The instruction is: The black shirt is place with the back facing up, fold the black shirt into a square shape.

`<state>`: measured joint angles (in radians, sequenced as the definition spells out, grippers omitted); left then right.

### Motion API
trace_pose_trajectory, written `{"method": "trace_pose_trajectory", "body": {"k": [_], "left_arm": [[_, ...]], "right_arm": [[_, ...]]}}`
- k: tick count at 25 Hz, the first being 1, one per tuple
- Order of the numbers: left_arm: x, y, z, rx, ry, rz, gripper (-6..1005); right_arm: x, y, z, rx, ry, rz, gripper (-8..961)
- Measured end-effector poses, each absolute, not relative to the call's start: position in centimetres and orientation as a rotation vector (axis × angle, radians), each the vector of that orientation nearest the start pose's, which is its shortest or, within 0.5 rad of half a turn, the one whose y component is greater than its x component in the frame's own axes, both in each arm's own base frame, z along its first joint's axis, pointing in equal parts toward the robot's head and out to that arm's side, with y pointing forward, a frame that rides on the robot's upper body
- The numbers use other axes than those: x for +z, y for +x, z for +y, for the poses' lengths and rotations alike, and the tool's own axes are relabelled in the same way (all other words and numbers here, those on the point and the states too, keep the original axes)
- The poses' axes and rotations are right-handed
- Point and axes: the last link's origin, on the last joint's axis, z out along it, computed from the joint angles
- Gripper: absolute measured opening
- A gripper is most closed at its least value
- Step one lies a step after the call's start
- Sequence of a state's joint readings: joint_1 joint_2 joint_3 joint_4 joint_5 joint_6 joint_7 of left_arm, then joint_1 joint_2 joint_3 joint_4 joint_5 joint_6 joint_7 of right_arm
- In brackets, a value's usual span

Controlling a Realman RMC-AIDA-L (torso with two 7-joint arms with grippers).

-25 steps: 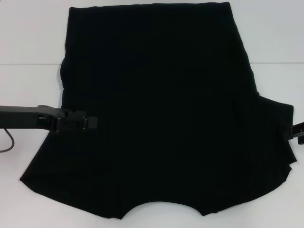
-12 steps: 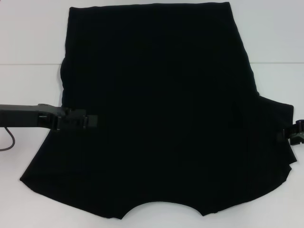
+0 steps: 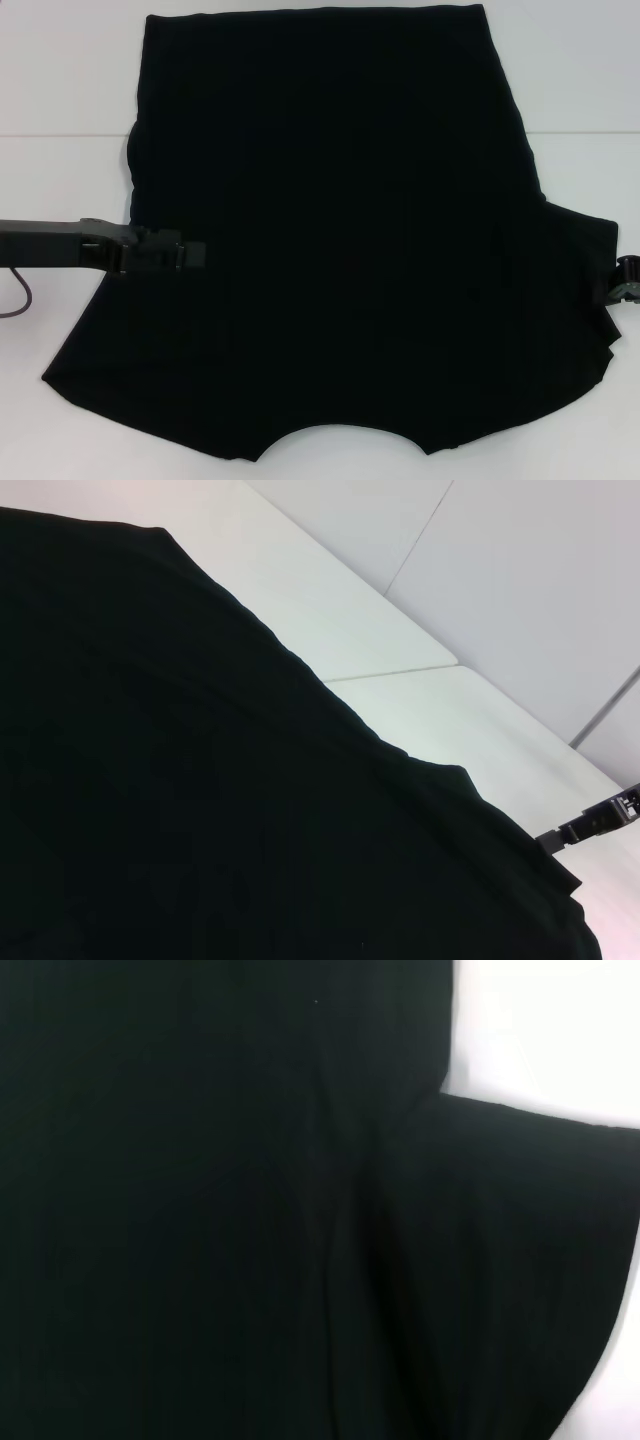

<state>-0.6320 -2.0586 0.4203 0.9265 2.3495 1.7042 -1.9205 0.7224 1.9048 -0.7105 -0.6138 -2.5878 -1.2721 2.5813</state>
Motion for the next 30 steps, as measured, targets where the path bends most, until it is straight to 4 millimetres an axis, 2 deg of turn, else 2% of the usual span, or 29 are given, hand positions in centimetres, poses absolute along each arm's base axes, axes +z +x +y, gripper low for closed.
{"method": "trace_pose_trajectory", "body": {"k": [14, 18, 24, 30], "left_arm": [[6.8, -26.1, 35.2, -0.513, -2.575, -1.139, 571], [6.8, -26.1, 35.2, -0.514, -2.574, -1.14, 572], [6.9, -26.1, 35.3, -0.514, -2.569, -1.147, 572], [7.0, -26.1, 35.3, -0.517, -2.564, -1.148, 571]], "right_arm": [[6.4, 31.8, 39.6, 0.042, -1.973, 1.781, 23], [6.6, 31.9, 39.7, 0.043, -1.966, 1.775, 23], [8.5, 33.0, 39.9, 0.091, -1.857, 1.764, 24], [9.4, 32.9, 40.6, 0.163, -1.817, 1.741, 28]]}}
